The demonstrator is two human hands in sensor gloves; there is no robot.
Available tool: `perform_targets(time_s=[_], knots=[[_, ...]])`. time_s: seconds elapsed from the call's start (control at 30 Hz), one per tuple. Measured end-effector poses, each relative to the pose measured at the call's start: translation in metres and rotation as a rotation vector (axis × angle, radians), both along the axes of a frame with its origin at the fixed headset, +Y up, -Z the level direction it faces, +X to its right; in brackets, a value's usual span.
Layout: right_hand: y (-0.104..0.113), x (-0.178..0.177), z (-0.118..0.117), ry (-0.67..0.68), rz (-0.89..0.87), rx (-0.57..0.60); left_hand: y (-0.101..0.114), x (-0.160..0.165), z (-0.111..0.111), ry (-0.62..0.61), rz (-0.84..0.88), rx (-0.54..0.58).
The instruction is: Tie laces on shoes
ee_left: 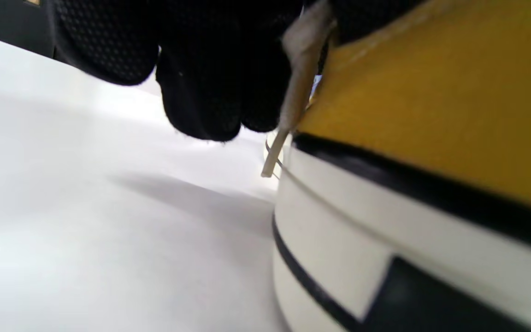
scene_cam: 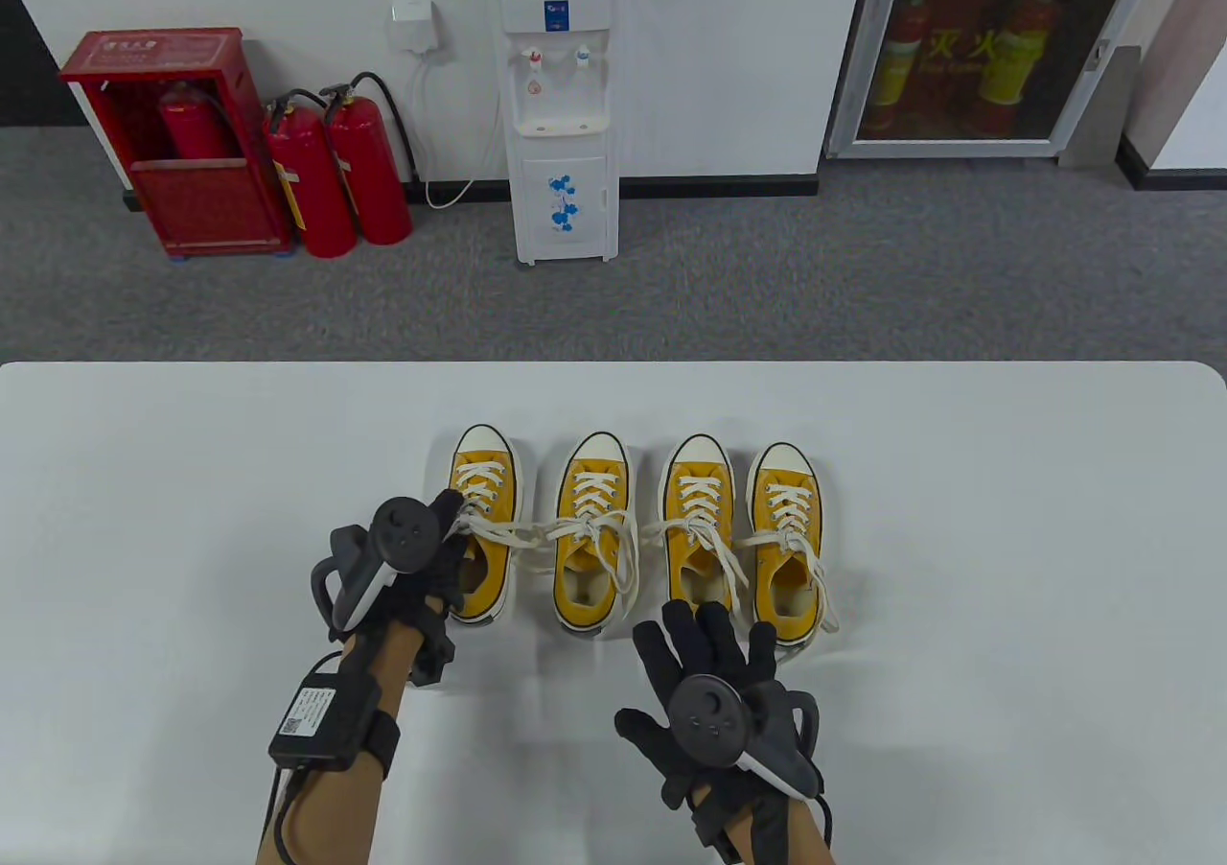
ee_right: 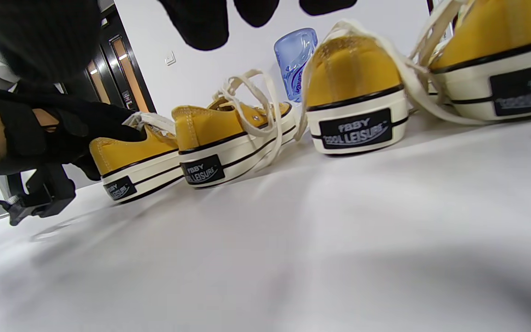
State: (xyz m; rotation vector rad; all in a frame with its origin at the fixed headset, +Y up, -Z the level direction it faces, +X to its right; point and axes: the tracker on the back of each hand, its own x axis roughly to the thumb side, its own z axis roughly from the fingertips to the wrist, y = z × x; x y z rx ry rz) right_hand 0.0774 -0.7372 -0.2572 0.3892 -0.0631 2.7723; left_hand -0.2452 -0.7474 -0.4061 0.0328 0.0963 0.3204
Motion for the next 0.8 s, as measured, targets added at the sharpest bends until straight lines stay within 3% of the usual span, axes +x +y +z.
perform_targets(time_s=[0.2,0.47,0.8], knots=[[0.0,0.0,0.0,0.002,0.003,0.003,0.023,0.002,0.019,-0.047,-0.041,-0.039],[0.002,-0.003,0.002,0.007,0.012,0.023,0.057,0.014,0.062,-0.151,-0.097,-0.016],[0.005,-0.01,0.008,0.036,0.032,0.057,0.059,0.027,0.114,-0.309,-0.118,0.028]])
